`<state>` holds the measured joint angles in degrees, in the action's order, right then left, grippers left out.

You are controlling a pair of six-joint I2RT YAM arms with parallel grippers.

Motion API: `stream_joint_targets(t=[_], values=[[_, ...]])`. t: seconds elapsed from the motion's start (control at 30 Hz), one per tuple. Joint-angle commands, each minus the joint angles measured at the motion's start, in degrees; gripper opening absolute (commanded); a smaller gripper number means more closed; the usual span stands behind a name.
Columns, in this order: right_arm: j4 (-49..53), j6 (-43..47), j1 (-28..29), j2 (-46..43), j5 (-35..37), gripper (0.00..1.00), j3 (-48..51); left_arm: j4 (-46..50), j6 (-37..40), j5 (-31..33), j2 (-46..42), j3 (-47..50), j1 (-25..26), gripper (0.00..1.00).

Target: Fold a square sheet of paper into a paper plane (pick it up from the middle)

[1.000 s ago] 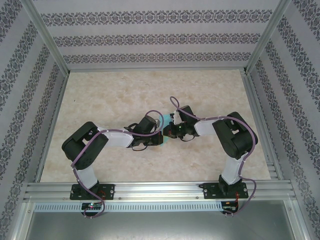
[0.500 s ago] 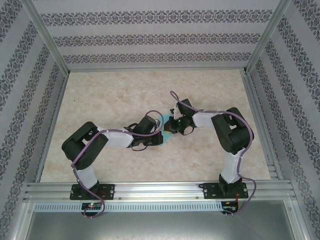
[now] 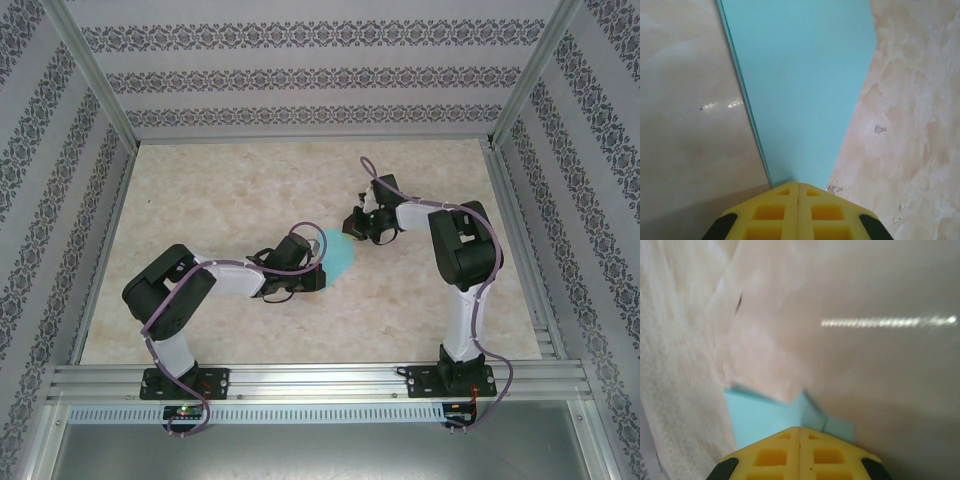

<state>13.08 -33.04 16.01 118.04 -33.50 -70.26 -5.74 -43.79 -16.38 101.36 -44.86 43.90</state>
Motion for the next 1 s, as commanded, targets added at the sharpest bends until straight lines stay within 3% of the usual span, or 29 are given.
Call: stream_joint_targets(t=[0.0, 0.13, 0.2, 0.33, 0.5, 0.77, 0.97], values=[[-0.94, 0.6, -3.59, 2.43, 5.99, 0.03, -4.18, 16.02, 1.65, -2.43, 2.44, 2.31, 0.32, 0.0], [-0.15, 0.28, -3.44, -0.81, 4.69, 0.05, -5.26, 16.76, 2.08, -2.6, 1.88, -0.88, 0.31, 0.0], [-0.87, -0.71, -3.43, -4.42, 4.07, 0.1, -2.7, 17.24, 2.39, -2.92, 1.07, -2.95, 0.3, 0.05], [-3.06, -3.17, -2.53, -13.72, 3.21, 0.26, 6.63, 17.87, 1.93, -2.98, -1.51, -7.48, 0.13, 0.21], [-1.65, -5.07, 2.72, -23.17, 8.8, 0.41, 16.61, 18.42, -0.01, 0.83, -6.23, -9.57, -0.53, 0.39], [-6.76, -12.44, 11.52, -23.7, 13.4, 0.43, 21.93, 20.1, -3.56, 10.12, -13.63, -4.04, -3.93, 0.57], [-8.16, -14.41, 13.68, -19.68, 13.7, 0.42, 19.41, 20.24, -4.77, 10.89, -16.54, -0.18, -5.96, 0.68]])
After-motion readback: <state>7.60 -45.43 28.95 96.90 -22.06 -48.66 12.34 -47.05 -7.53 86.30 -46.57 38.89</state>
